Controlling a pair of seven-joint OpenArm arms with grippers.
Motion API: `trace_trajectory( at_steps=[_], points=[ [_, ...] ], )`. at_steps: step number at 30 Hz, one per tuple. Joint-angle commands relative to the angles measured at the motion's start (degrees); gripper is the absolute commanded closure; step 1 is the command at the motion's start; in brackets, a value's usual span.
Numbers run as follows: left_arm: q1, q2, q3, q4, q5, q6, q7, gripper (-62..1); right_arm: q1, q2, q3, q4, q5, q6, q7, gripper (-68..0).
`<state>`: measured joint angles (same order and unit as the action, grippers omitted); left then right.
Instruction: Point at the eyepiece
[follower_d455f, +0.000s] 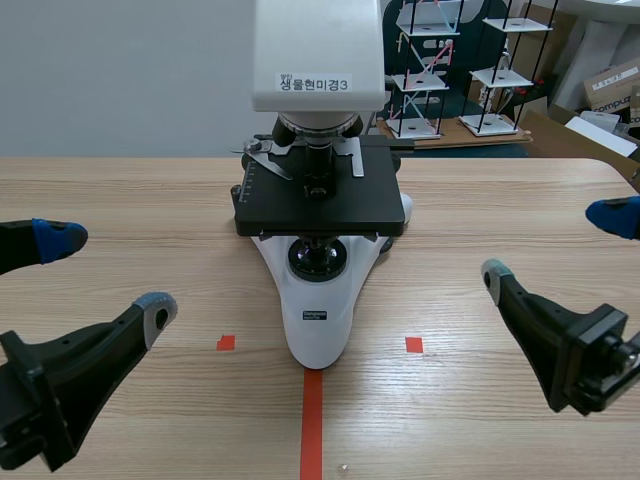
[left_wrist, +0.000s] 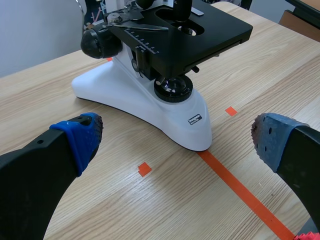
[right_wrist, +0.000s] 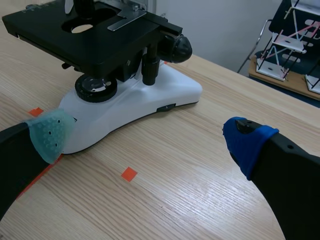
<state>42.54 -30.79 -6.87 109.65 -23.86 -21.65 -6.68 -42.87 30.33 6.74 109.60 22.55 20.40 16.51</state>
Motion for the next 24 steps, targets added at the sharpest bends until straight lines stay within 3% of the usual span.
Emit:
trace_trajectory(
  at_steps=[1, 4, 10, 13, 24],
  points=[
    [0.26, 0.26, 0.11, 0.68, -0.42, -0.13, -0.96, -62.3, 1.09, 0.79, 0.5, 0.81, 0.55, -0.04, 0.7, -67.5],
    [0.26, 0.28, 0.11, 0.68, -0.39, -0.13, -0.98, -62.3, 2.99, 0.81, 1.01, 0.81, -0.26, -0.02, 0.35, -57.7],
    [0.26, 0.28, 0.11, 0.68, -0.42, -0.13, -0.96, -62.3, 6.99, 1.46, 3.85, 0.81, -0.26, -0.04, -0.59, -17.5],
    [0.26, 0.28, 0.11, 0.68, -0.42, -0.13, -0.98, -62.3, 9.99, 3.82, 4.57, 0.79, -0.28, -0.07, -1.81, -2.9],
    [0.26, 0.28, 0.11, 0.68, -0.42, -0.13, -0.98, -62.3, 30.51, 14.78, 3.87, -5.16, -0.15, 0.92, -4.13, -1.1]
  ],
)
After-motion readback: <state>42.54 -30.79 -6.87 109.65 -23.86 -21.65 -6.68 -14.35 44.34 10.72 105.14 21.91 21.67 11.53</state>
